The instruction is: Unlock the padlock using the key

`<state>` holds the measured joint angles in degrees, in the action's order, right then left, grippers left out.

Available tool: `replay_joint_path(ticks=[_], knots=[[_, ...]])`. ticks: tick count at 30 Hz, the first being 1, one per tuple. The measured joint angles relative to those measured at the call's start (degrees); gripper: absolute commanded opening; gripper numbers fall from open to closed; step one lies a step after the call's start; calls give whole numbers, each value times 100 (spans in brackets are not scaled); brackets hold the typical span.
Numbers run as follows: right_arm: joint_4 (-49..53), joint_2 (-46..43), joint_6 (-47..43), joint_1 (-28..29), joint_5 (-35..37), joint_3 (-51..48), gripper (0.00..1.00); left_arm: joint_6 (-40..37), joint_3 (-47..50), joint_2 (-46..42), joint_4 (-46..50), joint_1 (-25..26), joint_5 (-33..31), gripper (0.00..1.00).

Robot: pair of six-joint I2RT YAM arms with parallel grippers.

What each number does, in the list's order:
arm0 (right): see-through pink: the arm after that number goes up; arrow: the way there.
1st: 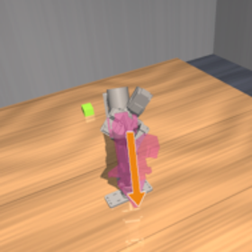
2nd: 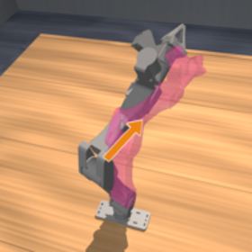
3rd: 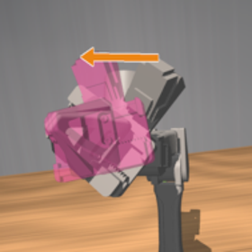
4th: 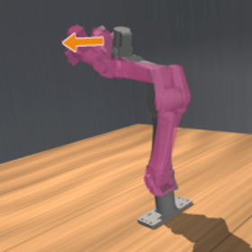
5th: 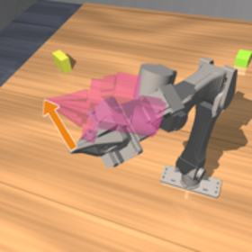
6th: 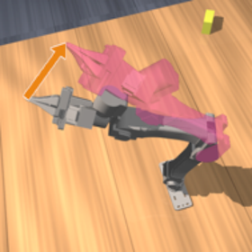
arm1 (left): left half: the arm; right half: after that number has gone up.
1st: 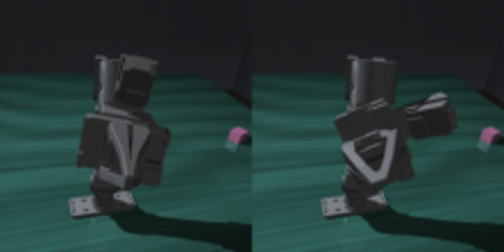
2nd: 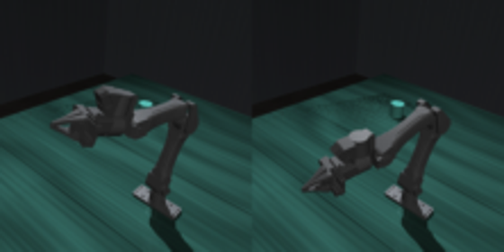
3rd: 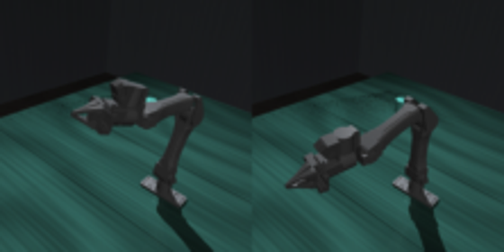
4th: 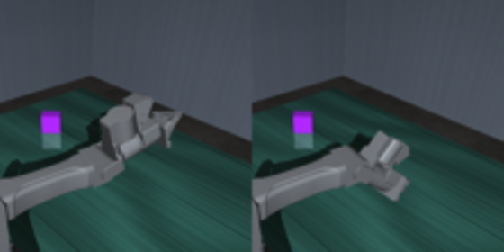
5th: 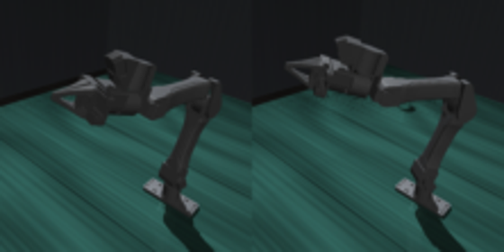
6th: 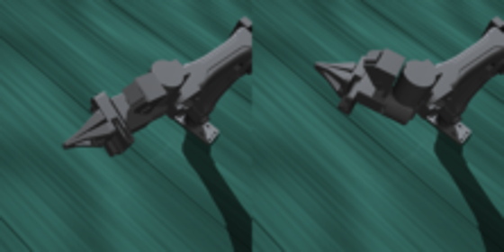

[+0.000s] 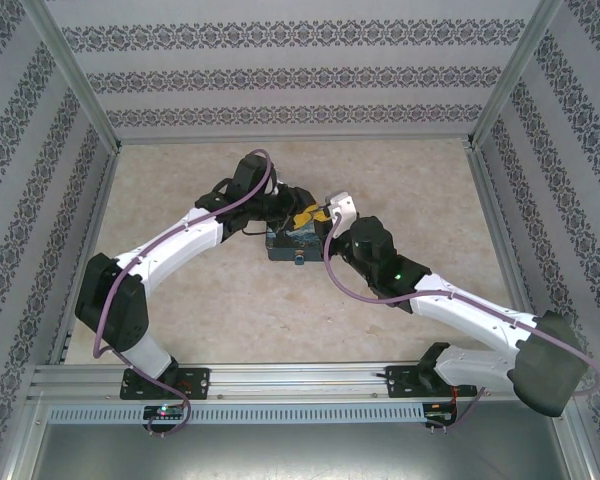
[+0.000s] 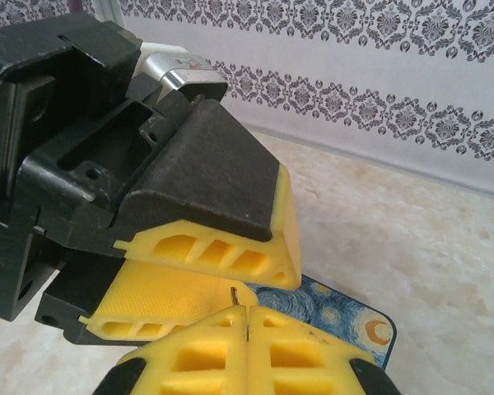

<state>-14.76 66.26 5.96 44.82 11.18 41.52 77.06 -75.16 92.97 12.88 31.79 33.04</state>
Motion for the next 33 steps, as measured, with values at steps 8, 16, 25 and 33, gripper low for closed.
replay_joint_path(ticks=[8,16,25,33], knots=[[0,66,-22,9,24,0,0,22,-28,33,0,24,0,22],[7,144,-24,9,39,4,0,39,-39,133,-2,46,42,12],[42,219,-17,7,76,11,19,68,-55,234,-44,46,44,0],[48,-398,1091,-881,-579,-94,46,-496,-52,258,-179,20,28,0]])
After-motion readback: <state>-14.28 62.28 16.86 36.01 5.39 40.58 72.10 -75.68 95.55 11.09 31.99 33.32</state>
